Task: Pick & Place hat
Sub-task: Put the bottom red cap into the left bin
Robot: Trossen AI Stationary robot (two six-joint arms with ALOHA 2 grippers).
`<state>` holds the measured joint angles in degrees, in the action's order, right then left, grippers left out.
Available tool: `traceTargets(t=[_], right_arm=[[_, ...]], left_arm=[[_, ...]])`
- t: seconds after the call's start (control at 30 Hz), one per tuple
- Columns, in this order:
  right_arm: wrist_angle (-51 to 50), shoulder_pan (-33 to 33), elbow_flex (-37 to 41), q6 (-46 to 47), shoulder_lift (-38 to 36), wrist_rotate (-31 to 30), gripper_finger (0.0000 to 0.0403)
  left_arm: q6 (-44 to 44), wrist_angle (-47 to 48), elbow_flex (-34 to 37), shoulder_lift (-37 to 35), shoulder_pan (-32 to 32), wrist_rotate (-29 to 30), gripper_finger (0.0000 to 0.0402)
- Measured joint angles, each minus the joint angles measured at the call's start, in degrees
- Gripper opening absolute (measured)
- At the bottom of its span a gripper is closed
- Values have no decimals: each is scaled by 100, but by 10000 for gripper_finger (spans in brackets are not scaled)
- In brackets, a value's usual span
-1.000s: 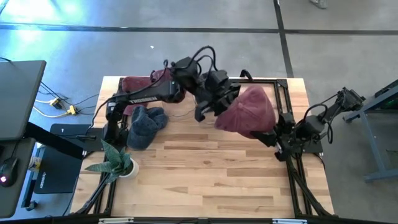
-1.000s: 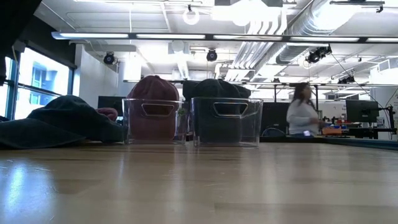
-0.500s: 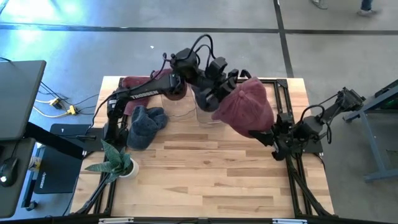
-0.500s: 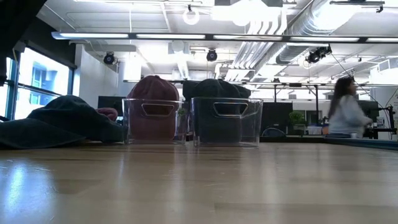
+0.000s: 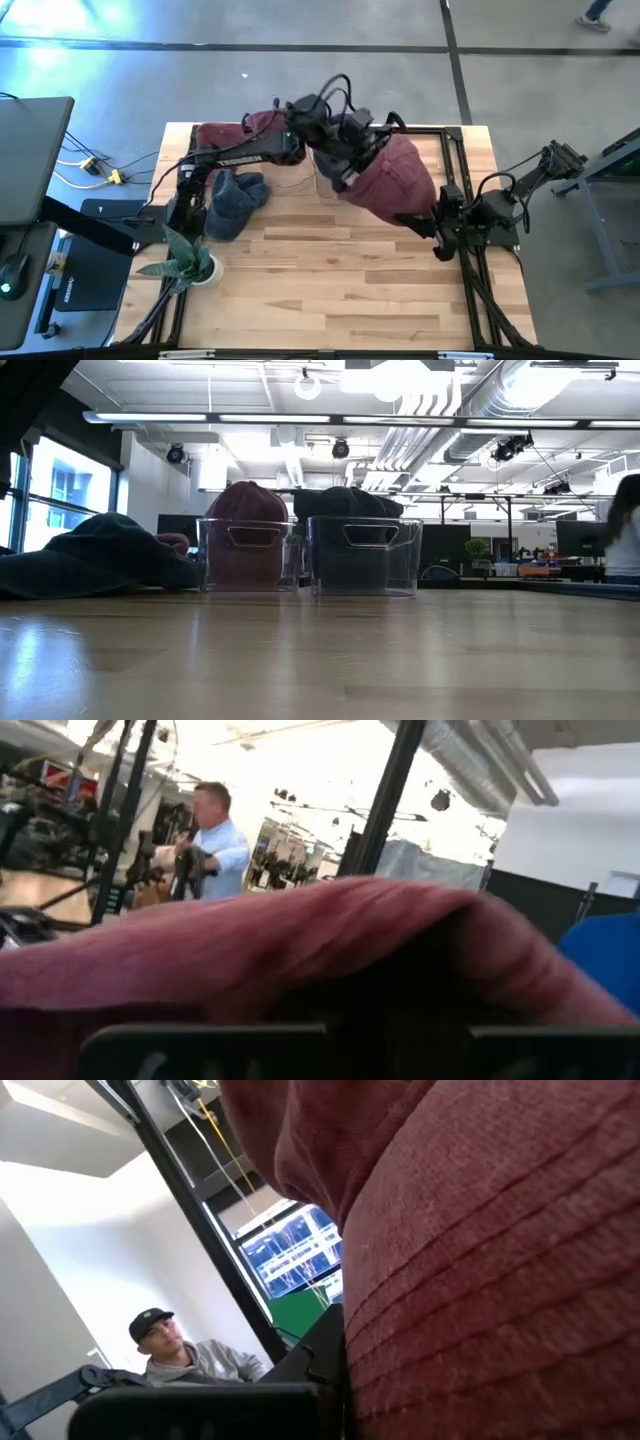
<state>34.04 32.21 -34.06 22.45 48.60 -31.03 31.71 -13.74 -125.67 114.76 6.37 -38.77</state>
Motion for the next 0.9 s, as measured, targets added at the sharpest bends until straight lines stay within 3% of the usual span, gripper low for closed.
traceTargets(t=[0.13, 0.3, 0.47, 0.7, 0.9], right_arm=[[0, 0, 0, -28, 0, -23, 23], [-42, 0, 0, -33, 1, -119, 23], [-42, 0, 0, -37, 2, -253, 23], [-77, 0, 0, -22, 2, -297, 23], [-216, 0, 0, 184, 2, -321, 23]], left_arm=[[32, 95, -31, -59, 222, -338, 20], [227, 171, -15, -39, 572, -716, 87], [461, 244, -17, -39, 910, -1494, 136], [304, 614, -17, -44, 1427, -2533, 134], [149, 844, -15, -66, 1881, -2756, 121]])
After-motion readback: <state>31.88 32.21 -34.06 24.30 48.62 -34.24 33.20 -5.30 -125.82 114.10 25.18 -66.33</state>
